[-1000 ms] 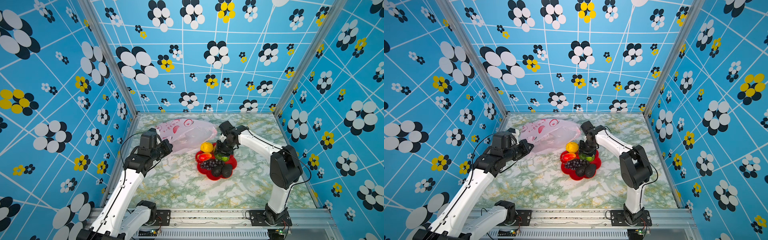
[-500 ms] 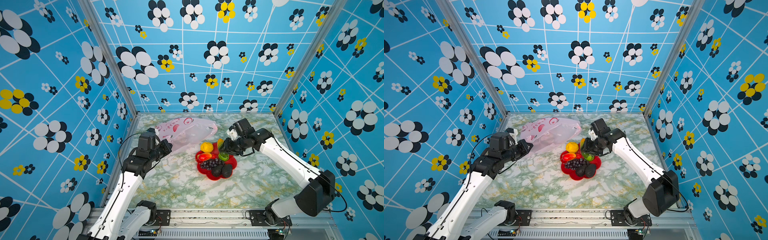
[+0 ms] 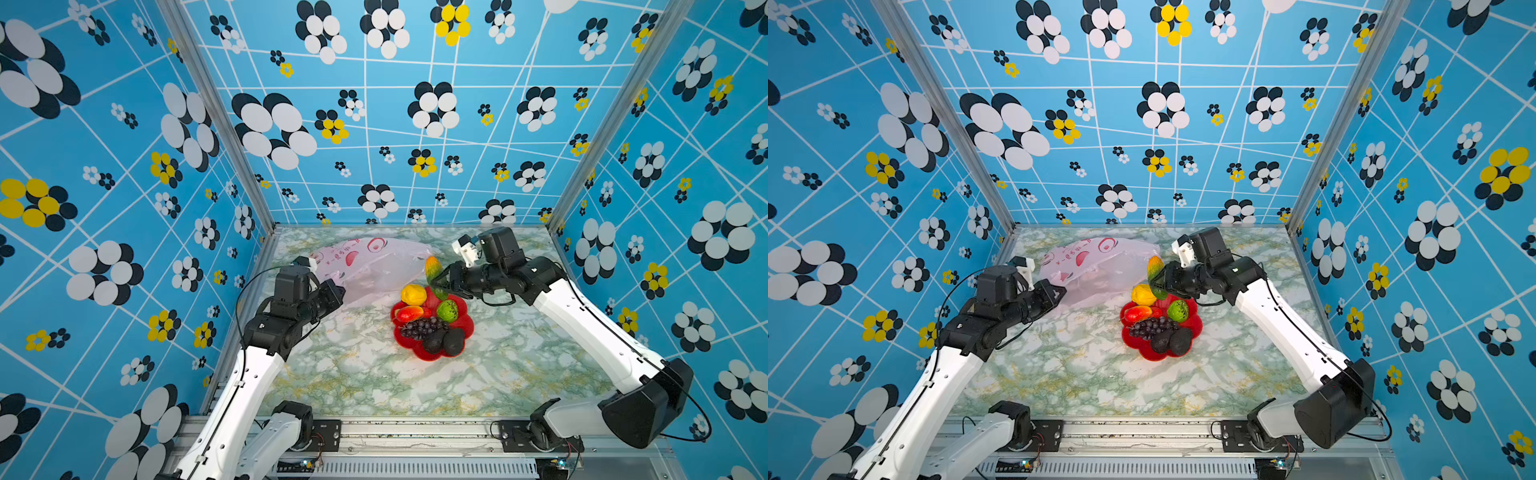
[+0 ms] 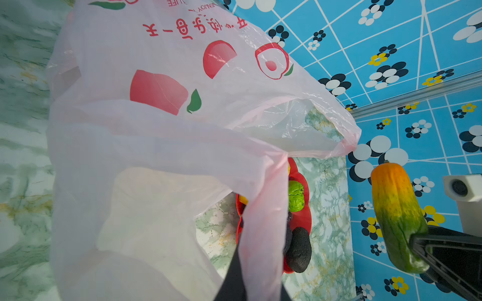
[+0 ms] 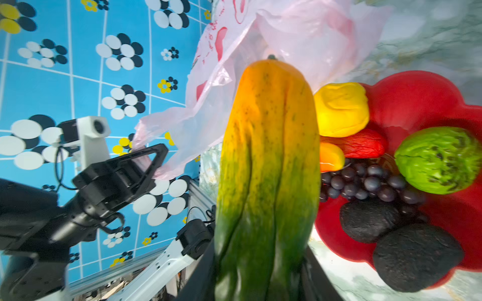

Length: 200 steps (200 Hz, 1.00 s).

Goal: Place the fruits into the plastic bag
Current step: Pick up the fruit from the plate, then place the fruit in the plastic bag.

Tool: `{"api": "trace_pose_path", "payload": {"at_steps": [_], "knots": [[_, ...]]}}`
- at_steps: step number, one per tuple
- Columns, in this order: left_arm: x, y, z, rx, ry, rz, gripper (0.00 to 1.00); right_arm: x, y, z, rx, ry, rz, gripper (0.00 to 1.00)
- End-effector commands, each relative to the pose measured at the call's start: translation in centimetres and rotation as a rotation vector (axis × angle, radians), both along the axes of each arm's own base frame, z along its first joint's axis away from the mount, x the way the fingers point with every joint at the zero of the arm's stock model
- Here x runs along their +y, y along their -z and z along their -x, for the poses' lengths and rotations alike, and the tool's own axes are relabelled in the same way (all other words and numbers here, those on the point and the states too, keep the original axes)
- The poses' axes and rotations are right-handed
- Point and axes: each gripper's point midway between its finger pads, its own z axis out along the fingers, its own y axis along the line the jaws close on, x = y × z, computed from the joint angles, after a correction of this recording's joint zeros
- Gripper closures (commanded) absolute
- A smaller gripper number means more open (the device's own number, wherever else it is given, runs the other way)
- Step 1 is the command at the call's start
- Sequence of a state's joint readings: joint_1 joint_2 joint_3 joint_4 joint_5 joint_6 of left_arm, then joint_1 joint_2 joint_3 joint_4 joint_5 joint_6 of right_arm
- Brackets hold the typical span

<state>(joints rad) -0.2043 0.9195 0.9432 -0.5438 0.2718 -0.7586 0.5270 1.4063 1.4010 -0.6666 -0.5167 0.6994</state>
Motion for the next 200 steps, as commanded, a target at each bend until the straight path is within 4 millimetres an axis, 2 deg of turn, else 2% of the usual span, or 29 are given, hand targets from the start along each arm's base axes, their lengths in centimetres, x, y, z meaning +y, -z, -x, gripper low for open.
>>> {"api": "trace_pose_path", "payload": {"at_steps": [1, 26, 54, 115, 119, 153, 200], "knots": [[-0.5, 0.0, 0.1, -0.004, 0.018, 0.021, 0.91, 1.9, -2.5, -1.0, -0.023, -0.033, -0.124, 0.63], [-0.9, 0.1, 0.0, 0.003, 0.034, 0.019, 0.91, 3.1, -2.7, -1.8, -0.016, -0.046, -0.159, 0.63], [-1.3, 0.1, -0.3, 0.001, 0.046, 0.002, 0.91, 4.5, -1.9, -2.3, 0.026, -0.084, -0.163, 0.63], [-2.6, 0.2, -0.6, 0.001, 0.068, -0.022, 0.92, 7.6, 1.3, -3.5, 0.129, -0.135, -0.133, 0.63], [-2.7, 0.2, -0.6, 0.001, 0.069, -0.023, 0.92, 7.9, 0.4, -3.8, 0.109, -0.141, -0.143, 0.63], [-2.8, 0.0, -0.8, -0.005, 0.074, -0.030, 0.92, 9.7, 2.2, -3.7, 0.159, -0.182, -0.124, 0.64], [-2.6, -0.4, -1.1, -0.019, 0.056, -0.039, 0.92, 11.2, 4.2, -2.9, 0.213, -0.212, -0.099, 0.64]]}}
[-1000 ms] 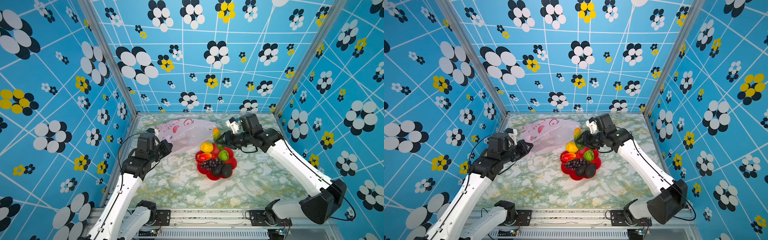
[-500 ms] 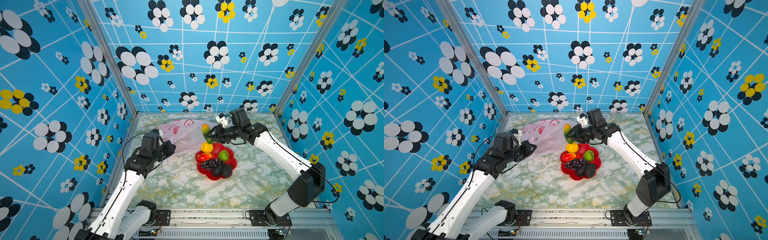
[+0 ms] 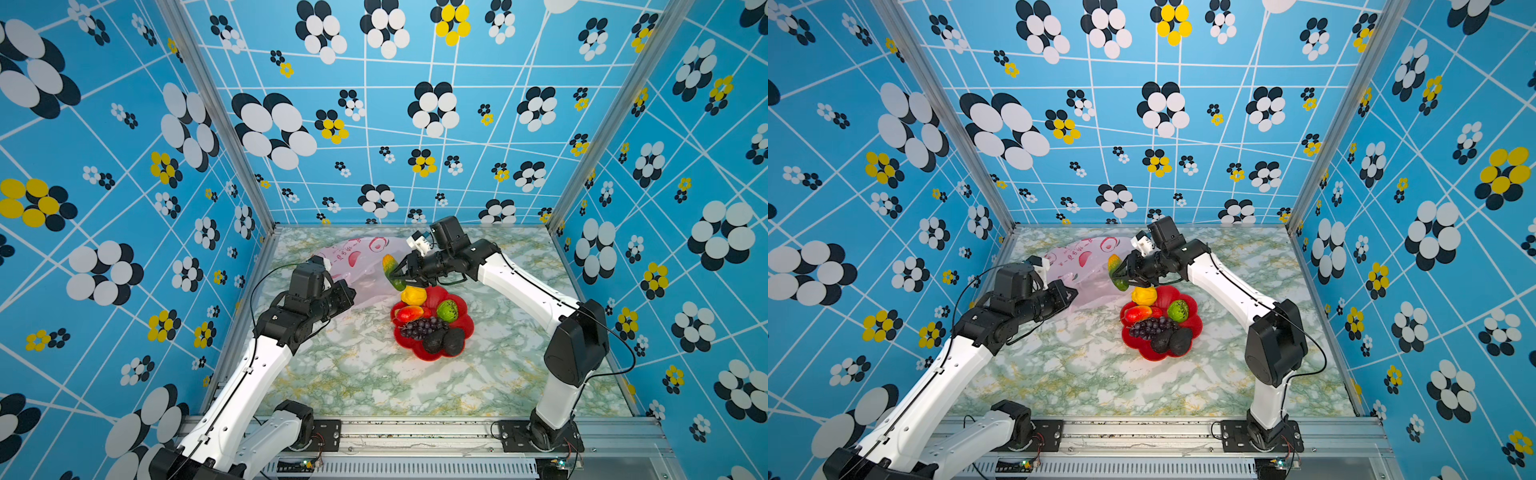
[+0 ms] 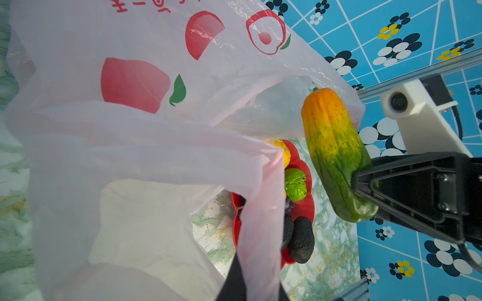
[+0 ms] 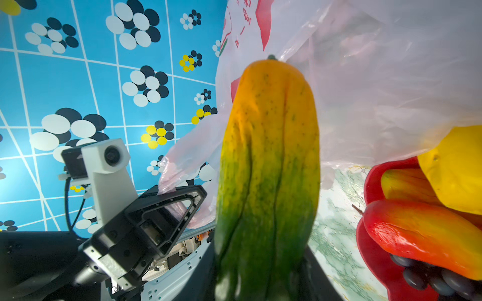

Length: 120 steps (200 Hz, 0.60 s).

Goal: Place the fruits into the plastic bag
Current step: Place the fruit in the plastic bag.

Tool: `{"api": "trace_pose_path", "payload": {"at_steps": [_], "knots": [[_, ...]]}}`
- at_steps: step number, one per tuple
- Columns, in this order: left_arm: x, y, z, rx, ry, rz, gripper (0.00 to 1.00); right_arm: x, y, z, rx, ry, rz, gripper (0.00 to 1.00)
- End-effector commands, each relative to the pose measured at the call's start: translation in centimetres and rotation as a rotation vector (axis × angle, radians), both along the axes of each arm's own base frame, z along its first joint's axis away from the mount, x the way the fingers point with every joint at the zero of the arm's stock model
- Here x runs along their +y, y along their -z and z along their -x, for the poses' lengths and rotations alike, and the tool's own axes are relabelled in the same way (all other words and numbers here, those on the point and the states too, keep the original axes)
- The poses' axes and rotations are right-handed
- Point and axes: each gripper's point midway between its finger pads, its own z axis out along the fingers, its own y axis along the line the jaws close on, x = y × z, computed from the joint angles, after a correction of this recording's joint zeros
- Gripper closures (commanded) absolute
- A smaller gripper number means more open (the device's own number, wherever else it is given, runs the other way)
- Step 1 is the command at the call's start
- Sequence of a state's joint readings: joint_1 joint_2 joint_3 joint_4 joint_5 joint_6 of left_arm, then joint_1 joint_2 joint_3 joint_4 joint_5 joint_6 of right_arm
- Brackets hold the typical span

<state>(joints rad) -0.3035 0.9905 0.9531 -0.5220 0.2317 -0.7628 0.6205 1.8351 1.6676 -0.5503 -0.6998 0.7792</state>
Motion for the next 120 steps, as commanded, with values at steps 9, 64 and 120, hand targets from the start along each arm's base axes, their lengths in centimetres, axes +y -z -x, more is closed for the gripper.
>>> {"api": "trace_pose_path", "payload": {"at_steps": [9, 64, 120], "knots": [[-0.2, -1.6, -0.8, -0.052, -0.001, -0.005, 0.92, 0.9, 0.8, 1.2, 0.053, -0.043, 0.006, 0.64], [-1.5, -1.9, -1.1, -0.050, 0.065, -0.020, 0.92, 2.0, 3.5, 1.6, 0.117, -0.064, 0.040, 0.64], [-3.1, -1.9, -0.5, -0.053, 0.134, -0.036, 0.92, 3.3, 4.9, 0.1, 0.150, -0.061, 0.050, 0.65]]}}
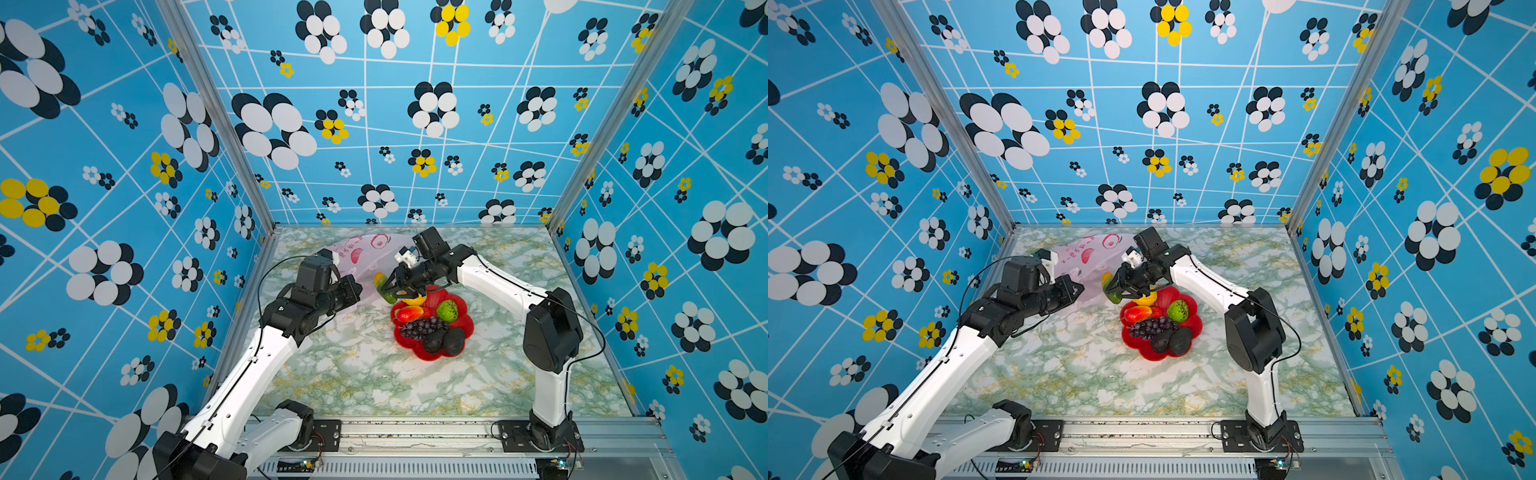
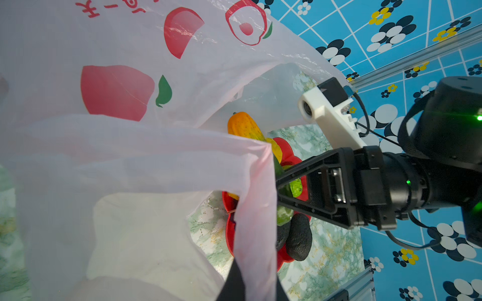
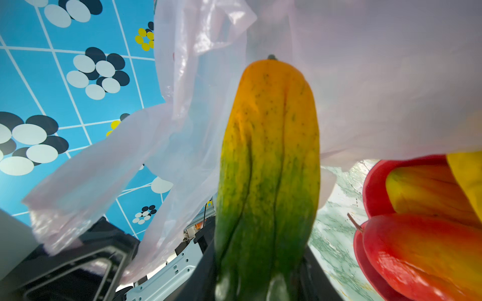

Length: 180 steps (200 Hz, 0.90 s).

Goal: Place the fruits into the plastic bag
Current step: Place the fruit in the plastic bag.

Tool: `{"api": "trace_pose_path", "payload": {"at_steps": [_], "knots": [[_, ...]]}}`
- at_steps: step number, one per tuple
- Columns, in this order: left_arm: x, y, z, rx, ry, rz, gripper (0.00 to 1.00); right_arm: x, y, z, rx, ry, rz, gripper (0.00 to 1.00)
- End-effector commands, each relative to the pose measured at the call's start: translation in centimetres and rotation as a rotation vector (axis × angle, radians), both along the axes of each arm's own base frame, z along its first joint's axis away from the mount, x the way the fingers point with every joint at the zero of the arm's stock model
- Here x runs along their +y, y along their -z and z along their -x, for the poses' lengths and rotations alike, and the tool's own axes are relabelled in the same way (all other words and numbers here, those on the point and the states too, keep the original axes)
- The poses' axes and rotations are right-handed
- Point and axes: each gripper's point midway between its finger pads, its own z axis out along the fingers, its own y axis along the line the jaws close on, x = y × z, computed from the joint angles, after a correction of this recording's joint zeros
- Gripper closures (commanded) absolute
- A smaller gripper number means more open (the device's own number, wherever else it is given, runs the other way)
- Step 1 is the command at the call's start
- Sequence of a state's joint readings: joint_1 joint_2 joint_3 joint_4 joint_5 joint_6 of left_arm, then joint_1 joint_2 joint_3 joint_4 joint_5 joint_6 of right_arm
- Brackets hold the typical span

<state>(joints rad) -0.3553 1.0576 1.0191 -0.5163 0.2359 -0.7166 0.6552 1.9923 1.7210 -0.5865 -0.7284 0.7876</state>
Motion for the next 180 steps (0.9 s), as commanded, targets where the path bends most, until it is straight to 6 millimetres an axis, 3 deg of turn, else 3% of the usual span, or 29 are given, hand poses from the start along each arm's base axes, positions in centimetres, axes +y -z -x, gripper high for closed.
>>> {"api": "trace_pose_path", "payload": {"at_steps": [1, 54, 84, 88, 105, 144, 180], "knots": [[-1.0, -0.9, 0.3, -0.029, 0.053, -0.009, 0.92, 1.0, -0.6, -0.2, 0.020, -0.010, -0.014, 0.64], [-3.0, -0.4, 1.8, -0.024, 0.135, -0.039, 0.92, 3.0, -0.2, -2.9, 0.063, 0.063, -0.045, 0.65], [-4.2, -0.8, 2.3, -0.041, 0.170, -0.016, 0.92, 3.7, 0.6, -5.7, 0.066, 0.191, -0.046, 0.65], [-4.4, -0.8, 2.4, -0.039, 0.176, -0.012, 0.92, 3.8, 2.2, -6.3, 0.083, 0.218, -0.027, 0.65], [-5.1, -0.7, 2.8, -0.037, 0.201, 0.001, 0.92, 4.2, 3.0, -8.3, 0.087, 0.322, -0.049, 0.65], [-5.7, -0.3, 3.1, -0.024, 0.190, 0.049, 0.92, 3.4, 6.0, -11.7, 0.060, 0.517, 0.005, 0.64], [-6.3, 0.3, 3.0, -0.007, 0.190, 0.098, 0.92, 2.0, 6.7, -14.9, -0.044, 0.664, 0.034, 0.60]]}}
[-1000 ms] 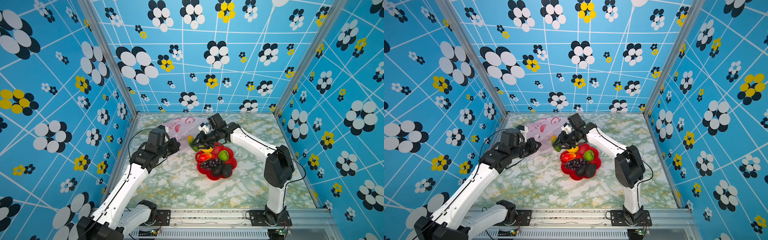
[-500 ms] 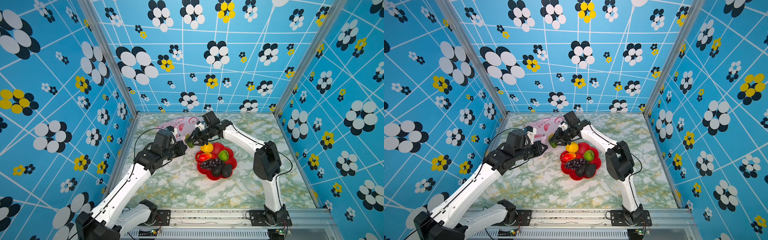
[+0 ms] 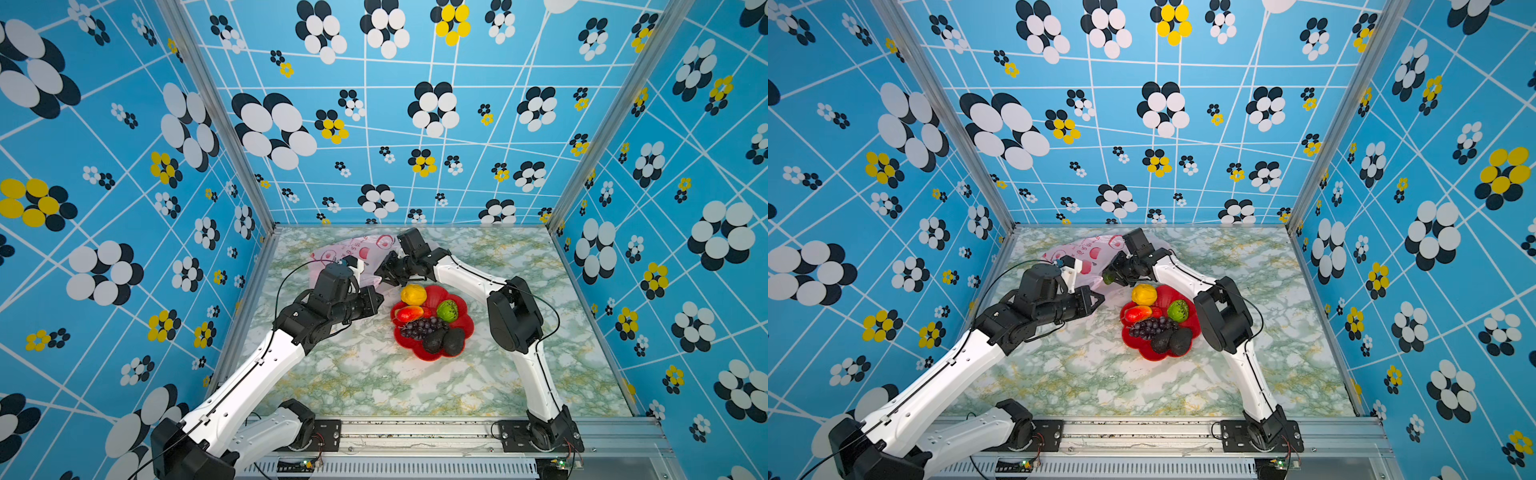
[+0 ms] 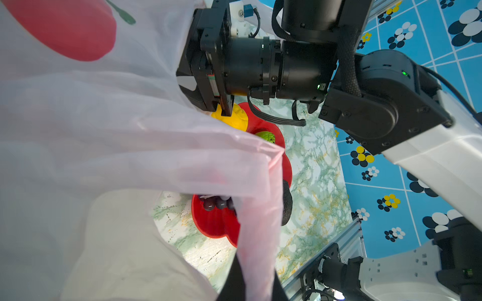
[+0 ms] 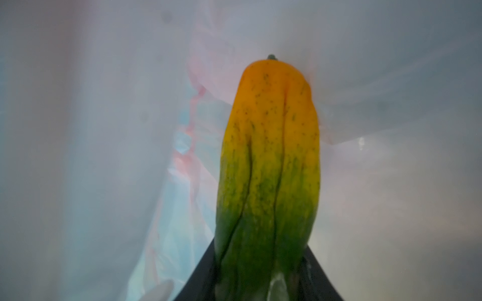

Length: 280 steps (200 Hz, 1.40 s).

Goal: Place the fruits into the plastic bag
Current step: Place the fruit in the plastic bag, then pick up the fruit from the plate.

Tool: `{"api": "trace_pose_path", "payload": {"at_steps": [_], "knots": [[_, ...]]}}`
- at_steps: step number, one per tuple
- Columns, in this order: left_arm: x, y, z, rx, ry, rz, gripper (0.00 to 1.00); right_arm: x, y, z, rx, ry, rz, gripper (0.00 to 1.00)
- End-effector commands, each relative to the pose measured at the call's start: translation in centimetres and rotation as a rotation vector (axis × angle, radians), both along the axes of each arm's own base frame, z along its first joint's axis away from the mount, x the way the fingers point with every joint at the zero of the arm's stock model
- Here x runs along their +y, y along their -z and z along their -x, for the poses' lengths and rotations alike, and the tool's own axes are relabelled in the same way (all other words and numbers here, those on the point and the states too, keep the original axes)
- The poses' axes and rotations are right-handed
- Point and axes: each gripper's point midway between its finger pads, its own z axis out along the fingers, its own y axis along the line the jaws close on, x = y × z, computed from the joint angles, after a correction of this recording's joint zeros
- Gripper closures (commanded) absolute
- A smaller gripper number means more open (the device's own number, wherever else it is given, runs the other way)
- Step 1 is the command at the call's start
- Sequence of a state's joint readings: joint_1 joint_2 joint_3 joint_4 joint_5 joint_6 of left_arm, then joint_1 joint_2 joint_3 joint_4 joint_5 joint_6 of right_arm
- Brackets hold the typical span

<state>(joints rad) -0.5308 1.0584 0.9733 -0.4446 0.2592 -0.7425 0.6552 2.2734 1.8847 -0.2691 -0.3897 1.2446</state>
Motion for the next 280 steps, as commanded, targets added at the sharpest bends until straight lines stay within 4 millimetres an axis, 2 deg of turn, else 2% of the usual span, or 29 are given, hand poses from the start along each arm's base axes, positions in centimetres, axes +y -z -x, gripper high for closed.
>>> {"api": "trace_pose_path", "payload": {"at_steps": [1, 27, 42, 69, 92, 103, 134, 141, 143, 157, 200, 216, 237, 251, 266, 280], "knots": [[-0.8, -0.3, 0.1, 0.003, 0.010, 0.060, 0.92, -0.9, 0.4, -3.0, -0.082, 0.155, 0.037, 0.60], [-0.8, -0.2, 0.1, 0.011, 0.011, 0.064, 0.92, -0.4, 0.9, -4.7, -0.095, 0.192, -0.005, 0.46], [-0.7, -0.3, 0.0, 0.013, 0.003, 0.063, 0.91, 0.3, 0.1, -5.7, -0.119, 0.196, -0.083, 0.40], [-0.4, -0.4, -0.2, 0.019, -0.013, 0.069, 0.91, 1.0, -3.7, -7.2, -0.233, 0.166, -0.186, 0.29], [0.1, -0.7, -0.5, 0.012, -0.028, 0.077, 0.90, 1.0, -7.1, -7.5, -0.306, 0.141, -0.269, 0.27], [0.4, -0.8, -0.7, 0.012, -0.037, 0.082, 0.90, 0.8, -8.1, -7.1, -0.312, 0.122, -0.273, 0.27], [1.2, -0.7, -1.1, 0.011, -0.062, 0.088, 0.87, -1.0, -9.5, -4.5, -0.298, 0.037, -0.149, 0.26], [1.4, -0.6, -1.2, 0.009, -0.070, 0.090, 0.87, -1.6, -8.8, -4.0, -0.288, 0.018, -0.110, 0.25], [1.5, -0.6, -1.2, 0.010, -0.073, 0.090, 0.86, -1.9, -10.3, -3.6, -0.308, 0.013, -0.117, 0.25], [2.1, -0.3, -1.4, 0.014, -0.094, 0.098, 0.85, -3.3, -10.9, -2.1, -0.302, -0.011, -0.052, 0.23], [4.3, 0.8, -1.8, 0.041, -0.165, 0.121, 0.86, -7.5, -11.1, 3.3, -0.218, -0.111, 0.067, 0.18], [4.6, 0.7, -1.7, 0.035, -0.166, 0.113, 0.86, -8.7, -10.8, 5.6, -0.184, -0.159, 0.088, 0.18], [4.7, 0.8, -1.6, 0.037, -0.160, 0.100, 0.87, -10.4, -11.5, 8.3, -0.206, -0.214, 0.125, 0.16], [4.7, 0.9, -1.6, 0.040, -0.159, 0.097, 0.87, -12.1, -12.4, 9.6, -0.239, -0.244, 0.187, 0.12], [4.7, 0.9, -1.5, 0.041, -0.158, 0.098, 0.87, -14.4, -13.4, 10.8, -0.284, -0.277, 0.293, 0.01], [4.6, 0.9, -1.6, 0.039, -0.156, 0.095, 0.86, -16.6, -14.3, 11.9, -0.319, -0.310, 0.385, 0.01]]}}
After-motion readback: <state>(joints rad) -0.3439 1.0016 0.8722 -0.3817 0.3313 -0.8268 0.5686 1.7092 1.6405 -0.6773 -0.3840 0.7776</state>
